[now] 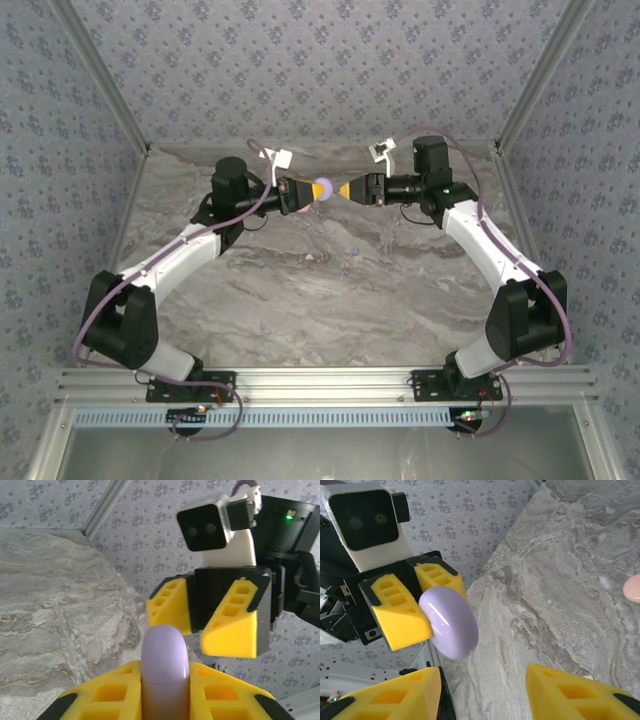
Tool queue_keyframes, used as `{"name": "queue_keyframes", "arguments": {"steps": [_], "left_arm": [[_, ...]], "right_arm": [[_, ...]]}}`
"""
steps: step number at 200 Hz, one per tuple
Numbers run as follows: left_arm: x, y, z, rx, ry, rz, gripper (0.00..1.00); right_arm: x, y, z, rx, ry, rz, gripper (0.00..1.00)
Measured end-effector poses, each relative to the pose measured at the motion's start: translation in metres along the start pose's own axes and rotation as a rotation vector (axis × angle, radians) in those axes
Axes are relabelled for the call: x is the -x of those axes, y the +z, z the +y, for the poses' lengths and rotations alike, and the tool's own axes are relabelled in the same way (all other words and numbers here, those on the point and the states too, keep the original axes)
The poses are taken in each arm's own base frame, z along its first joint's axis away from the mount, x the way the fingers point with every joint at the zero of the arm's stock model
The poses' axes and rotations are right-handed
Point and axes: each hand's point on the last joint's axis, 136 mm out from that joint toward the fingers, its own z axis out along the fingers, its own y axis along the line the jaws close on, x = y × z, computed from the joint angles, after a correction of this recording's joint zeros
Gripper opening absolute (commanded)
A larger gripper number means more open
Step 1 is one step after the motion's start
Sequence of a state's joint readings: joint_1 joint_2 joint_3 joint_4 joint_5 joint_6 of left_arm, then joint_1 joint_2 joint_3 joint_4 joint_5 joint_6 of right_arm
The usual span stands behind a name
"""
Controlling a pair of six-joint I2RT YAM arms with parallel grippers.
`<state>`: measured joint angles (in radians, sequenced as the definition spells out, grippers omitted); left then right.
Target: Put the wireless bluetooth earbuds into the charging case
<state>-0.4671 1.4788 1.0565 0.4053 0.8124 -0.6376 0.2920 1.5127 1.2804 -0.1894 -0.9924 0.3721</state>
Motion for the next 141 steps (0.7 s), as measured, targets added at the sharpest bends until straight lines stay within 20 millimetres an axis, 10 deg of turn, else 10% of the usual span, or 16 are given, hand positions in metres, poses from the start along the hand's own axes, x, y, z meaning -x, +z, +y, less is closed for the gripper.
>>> {"name": "queue_keyframes", "arguments": {"steps": [141], "left_arm": [[-0.006, 0.004, -0.018, -0.055, 0.043, 0.026, 0.20]], "right_arm": [[-0.003, 0.016, 0.026, 0.117, -0.057, 0.051, 0.37]]}}
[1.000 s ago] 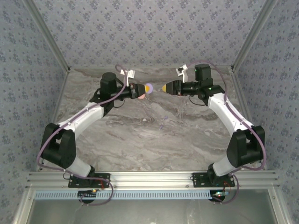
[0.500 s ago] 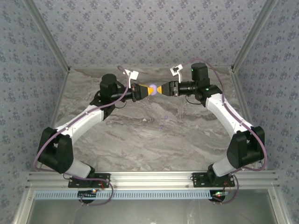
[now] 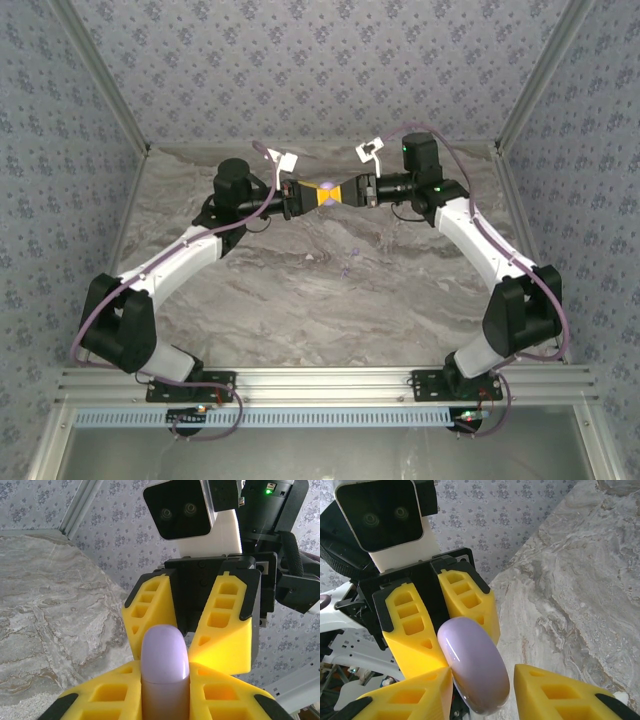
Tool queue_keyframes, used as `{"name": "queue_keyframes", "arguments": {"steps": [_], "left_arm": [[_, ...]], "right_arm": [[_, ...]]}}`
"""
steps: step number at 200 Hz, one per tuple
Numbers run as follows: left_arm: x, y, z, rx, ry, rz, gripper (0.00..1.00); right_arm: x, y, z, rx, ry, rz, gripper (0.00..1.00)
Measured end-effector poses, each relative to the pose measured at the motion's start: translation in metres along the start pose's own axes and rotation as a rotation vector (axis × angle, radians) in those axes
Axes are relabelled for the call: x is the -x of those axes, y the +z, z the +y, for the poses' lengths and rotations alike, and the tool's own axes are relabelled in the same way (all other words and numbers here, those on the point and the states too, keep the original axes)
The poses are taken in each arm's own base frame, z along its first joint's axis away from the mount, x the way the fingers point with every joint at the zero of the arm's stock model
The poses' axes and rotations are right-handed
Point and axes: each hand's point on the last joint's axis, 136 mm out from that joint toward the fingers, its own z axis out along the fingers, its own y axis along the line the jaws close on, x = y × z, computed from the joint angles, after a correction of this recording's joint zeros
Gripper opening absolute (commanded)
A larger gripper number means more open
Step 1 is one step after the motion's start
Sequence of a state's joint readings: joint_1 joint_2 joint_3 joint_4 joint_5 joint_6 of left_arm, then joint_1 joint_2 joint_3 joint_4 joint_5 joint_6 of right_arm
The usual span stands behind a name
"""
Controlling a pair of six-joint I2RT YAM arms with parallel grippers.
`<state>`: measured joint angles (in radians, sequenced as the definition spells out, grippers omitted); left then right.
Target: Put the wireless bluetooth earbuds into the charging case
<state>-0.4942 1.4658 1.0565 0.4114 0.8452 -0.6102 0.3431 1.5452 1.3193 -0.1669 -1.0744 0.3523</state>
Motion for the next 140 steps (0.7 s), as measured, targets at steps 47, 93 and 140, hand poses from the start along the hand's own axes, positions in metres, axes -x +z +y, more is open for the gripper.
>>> {"name": "queue_keyframes", "arguments": {"steps": [47, 93, 140], "left_arm": [[0.0005, -0.0006, -0.0005, -0.001, 0.001, -0.001, 0.21], [-0.0022, -0.0011, 0.0000, 0.010, 0.015, 0.016, 0.32], [-0.0071, -0.0027, -0.0014, 0.031, 0.033, 0.068, 0.39]], "right_arm": [[0.0004, 0.0003, 0.0024, 0.014, -0.010, 0.004, 0.23], [-0.0002, -0.0010, 0.0039, -0.004, -0.019, 0.020, 0.18], [-0.0019, -0.0034, 0.0085, -0.028, -0.038, 0.050, 0.17]]}}
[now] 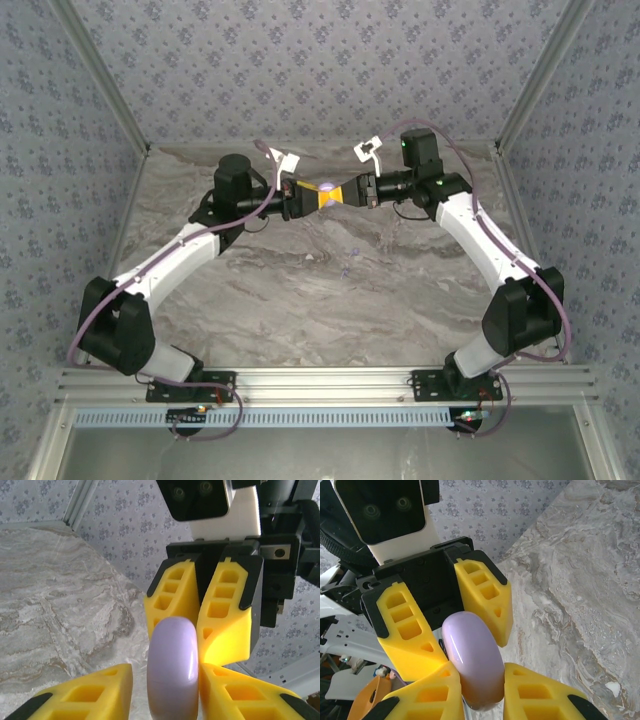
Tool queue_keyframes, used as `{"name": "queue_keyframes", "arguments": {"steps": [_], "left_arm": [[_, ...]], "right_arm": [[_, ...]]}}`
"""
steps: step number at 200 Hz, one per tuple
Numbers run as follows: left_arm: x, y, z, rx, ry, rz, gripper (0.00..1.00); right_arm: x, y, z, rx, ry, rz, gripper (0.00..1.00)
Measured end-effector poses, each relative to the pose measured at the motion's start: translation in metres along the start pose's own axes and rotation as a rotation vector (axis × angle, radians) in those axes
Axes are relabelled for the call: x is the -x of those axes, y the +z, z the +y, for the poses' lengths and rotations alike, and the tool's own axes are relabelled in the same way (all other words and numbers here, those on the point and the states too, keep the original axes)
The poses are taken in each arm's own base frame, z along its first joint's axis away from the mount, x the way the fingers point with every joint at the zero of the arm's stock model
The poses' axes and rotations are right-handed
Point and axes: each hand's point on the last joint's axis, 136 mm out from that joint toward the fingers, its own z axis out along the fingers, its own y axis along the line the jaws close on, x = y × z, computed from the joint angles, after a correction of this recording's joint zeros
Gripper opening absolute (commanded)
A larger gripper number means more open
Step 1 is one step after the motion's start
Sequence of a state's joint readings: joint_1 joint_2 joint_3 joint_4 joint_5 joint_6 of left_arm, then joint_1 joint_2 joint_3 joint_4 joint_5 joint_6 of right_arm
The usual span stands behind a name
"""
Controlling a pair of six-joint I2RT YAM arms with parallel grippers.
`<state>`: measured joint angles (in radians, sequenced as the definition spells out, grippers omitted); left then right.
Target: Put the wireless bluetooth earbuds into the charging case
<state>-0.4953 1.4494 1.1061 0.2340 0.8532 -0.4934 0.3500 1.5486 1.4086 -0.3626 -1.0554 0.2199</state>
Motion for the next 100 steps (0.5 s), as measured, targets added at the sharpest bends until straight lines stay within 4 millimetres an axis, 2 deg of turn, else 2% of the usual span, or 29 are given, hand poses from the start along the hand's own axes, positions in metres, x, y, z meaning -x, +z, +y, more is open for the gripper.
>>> {"name": "queue_keyframes", "arguments": {"steps": [63, 87, 100], "left_arm": [[-0.010, 0.000, -0.002, -0.010, -0.014, 0.048, 0.39], [-0.012, 0.000, -0.005, -0.026, -0.018, 0.061, 0.23], [-0.013, 0.000, -0.006, -0.031, -0.020, 0.065, 0.19]], "right_arm": [[-0.009, 0.002, 0.002, 0.001, 0.006, 0.032, 0.18], [-0.011, 0.003, 0.002, 0.001, 0.005, 0.040, 0.20], [-0.012, 0.003, 0.002, 0.001, 0.002, 0.041, 0.26]]}}
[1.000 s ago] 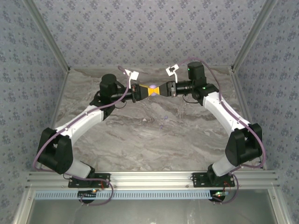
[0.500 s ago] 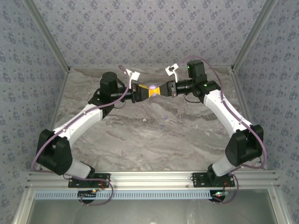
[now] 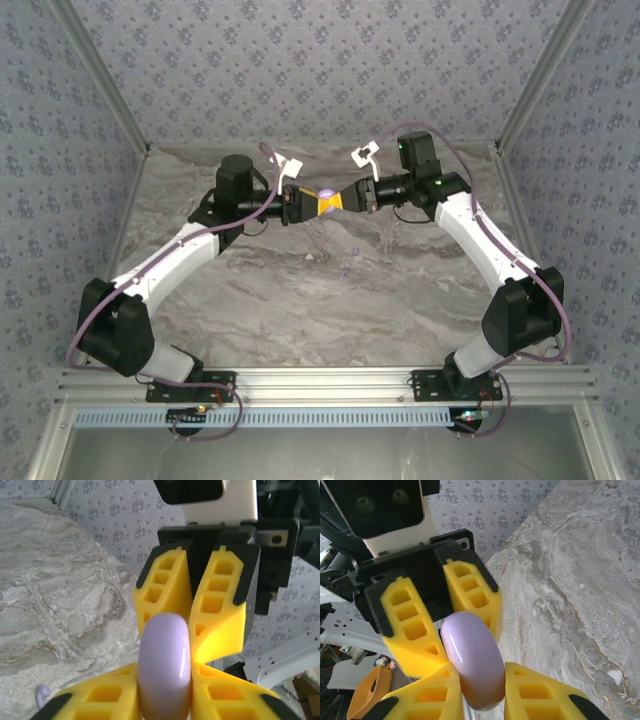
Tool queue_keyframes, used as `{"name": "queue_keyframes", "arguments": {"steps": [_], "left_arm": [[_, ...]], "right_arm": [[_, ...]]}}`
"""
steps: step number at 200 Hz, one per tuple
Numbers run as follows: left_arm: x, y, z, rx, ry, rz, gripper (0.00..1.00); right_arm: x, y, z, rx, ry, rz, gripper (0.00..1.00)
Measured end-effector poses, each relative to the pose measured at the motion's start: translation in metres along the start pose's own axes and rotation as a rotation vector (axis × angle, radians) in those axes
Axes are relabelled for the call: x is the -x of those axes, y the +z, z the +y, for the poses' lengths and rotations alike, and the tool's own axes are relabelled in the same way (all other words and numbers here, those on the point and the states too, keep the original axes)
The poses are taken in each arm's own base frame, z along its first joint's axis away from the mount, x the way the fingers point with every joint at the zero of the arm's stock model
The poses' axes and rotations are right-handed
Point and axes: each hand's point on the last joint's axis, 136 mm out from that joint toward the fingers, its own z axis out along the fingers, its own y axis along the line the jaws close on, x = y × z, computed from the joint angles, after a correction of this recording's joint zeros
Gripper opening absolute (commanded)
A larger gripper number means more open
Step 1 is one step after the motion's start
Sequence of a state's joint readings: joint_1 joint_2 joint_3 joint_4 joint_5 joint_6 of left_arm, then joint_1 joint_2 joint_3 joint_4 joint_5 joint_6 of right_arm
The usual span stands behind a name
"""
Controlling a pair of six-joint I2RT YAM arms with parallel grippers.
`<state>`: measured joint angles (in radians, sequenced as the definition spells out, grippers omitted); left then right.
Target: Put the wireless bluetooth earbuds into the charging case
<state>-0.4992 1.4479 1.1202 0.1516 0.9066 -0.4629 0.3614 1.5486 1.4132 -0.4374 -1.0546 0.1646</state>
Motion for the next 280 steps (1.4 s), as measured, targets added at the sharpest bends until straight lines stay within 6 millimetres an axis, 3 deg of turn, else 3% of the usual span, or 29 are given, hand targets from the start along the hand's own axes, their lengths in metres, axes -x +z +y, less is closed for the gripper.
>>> {"name": "queue_keyframes", "arguments": {"steps": [38, 128, 161, 202, 280], "left_arm": [[0.0001, 0.0002, 0.0005, 0.003, 0.002, 0.000, 0.18], [-0.0028, 0.0003, 0.0020, 0.009, -0.005, 0.010, 0.18], [-0.0031, 0.0003, 0.0016, 0.006, -0.005, 0.011, 0.18], [-0.0036, 0.0001, 0.0004, -0.001, -0.006, 0.015, 0.22], [-0.0062, 0.0071, -0.0060, -0.029, -0.002, 0.042, 0.35]], "right_arm": [[0.0003, 0.0000, 0.0001, -0.004, -0.008, 0.001, 0.35], [0.0016, -0.0016, -0.0006, -0.006, -0.016, -0.003, 0.36], [0.0014, -0.0016, -0.0006, -0.006, -0.016, -0.003, 0.31], [0.0013, -0.0032, -0.0015, -0.006, -0.019, -0.004, 0.18], [0.0048, -0.0036, 0.0045, 0.005, -0.029, -0.004, 0.15]]}}
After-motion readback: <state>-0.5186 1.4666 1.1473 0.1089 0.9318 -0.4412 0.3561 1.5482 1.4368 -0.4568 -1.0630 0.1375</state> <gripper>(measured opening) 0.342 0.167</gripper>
